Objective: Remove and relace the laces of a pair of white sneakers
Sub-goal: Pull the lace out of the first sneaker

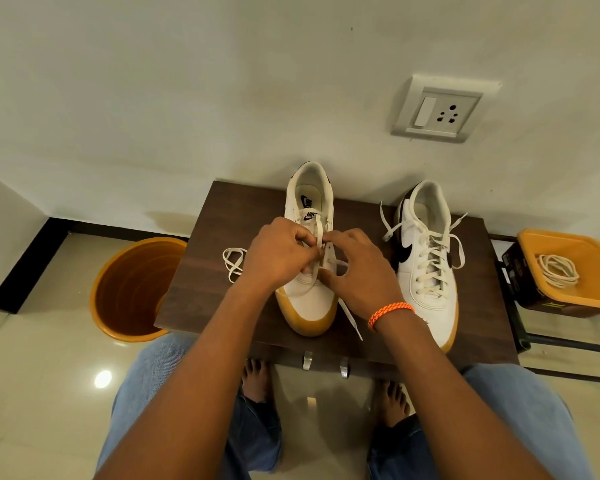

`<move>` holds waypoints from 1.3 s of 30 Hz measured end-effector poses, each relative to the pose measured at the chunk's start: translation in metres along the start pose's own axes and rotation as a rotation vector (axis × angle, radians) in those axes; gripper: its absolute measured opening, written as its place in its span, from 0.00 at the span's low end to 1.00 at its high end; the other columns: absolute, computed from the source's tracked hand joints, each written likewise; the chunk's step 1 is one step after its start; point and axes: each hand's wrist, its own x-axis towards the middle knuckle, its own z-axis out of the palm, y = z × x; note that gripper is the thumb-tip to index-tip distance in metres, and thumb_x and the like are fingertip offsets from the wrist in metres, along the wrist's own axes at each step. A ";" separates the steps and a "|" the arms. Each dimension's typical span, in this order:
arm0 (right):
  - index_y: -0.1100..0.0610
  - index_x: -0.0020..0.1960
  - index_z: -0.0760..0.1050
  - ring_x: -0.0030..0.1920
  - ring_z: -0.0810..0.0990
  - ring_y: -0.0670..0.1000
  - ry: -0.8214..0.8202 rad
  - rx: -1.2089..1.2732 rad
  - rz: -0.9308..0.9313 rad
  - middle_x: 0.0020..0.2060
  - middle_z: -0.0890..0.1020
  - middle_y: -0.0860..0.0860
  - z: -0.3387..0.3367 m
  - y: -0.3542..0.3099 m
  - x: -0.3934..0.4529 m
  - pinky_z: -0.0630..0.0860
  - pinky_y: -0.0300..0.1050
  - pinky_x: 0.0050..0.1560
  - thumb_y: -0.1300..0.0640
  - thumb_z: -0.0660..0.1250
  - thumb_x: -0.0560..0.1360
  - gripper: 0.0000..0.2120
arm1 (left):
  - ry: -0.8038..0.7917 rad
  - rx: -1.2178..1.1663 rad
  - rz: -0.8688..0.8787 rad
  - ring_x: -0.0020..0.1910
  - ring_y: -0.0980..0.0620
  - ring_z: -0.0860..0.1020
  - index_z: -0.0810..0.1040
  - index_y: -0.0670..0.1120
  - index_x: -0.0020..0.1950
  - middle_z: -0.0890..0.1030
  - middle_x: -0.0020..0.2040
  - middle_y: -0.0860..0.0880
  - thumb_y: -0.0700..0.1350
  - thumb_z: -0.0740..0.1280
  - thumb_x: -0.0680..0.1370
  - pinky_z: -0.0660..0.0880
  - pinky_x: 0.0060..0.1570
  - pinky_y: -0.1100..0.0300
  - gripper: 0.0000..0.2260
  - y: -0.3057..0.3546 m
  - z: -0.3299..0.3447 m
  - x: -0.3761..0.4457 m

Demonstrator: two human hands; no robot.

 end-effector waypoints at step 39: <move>0.43 0.73 0.74 0.50 0.77 0.47 -0.016 0.038 0.017 0.61 0.74 0.46 -0.003 -0.004 -0.002 0.69 0.32 0.40 0.49 0.73 0.77 0.24 | -0.112 0.095 -0.022 0.31 0.52 0.81 0.78 0.49 0.36 0.81 0.29 0.51 0.46 0.73 0.79 0.80 0.41 0.49 0.12 0.001 0.007 -0.002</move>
